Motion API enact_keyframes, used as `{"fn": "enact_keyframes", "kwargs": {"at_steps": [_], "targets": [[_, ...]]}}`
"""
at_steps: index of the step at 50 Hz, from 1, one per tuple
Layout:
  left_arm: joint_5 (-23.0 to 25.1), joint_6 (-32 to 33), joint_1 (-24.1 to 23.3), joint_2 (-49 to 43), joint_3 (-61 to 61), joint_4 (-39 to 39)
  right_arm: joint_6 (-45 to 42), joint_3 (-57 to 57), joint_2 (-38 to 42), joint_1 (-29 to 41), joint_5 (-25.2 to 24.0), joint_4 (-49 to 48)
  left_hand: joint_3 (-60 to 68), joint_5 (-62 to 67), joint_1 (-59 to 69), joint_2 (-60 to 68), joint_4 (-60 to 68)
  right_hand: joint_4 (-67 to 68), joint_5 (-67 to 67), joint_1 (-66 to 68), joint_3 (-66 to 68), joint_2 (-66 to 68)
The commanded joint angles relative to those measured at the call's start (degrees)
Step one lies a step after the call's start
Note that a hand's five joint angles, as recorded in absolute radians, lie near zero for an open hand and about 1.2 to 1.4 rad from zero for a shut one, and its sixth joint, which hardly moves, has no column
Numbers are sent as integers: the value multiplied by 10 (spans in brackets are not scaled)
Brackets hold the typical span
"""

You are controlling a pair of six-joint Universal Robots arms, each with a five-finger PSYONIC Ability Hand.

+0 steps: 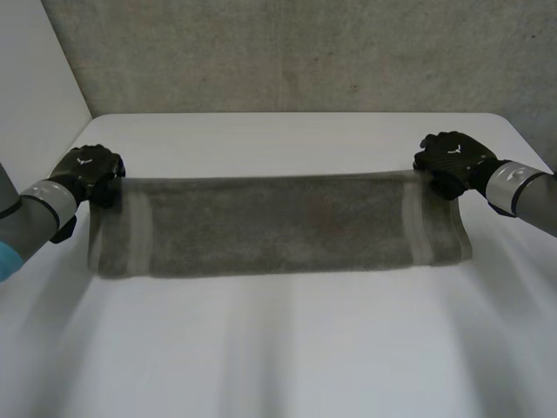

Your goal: Fold the towel.

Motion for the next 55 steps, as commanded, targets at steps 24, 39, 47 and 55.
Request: {"fn": "enact_keyframes", "kwargs": {"at_steps": [24,39,47,55], "targets": [[-22,3,-22,-98,85,25,5,-131,129,33,69,-40,-30,-366,-348,-373,-34,-44,-670,-663,-25,-663],[-88,7,-32,-6,30,20,80,51,-19,42,116,-177,-30,-624,-606,-630,-34,-44,-670,-663,-25,-663],[-82,0,-54,124,-110,27,111,262,-164,34,107,-174,-30,-612,-594,-618,-34,-44,-670,-663,-25,-663],[-82,0,-100,208,-243,134,104,369,-180,8,104,-176,-30,-609,-590,-615,-34,-44,-670,-663,-25,-663]]}}
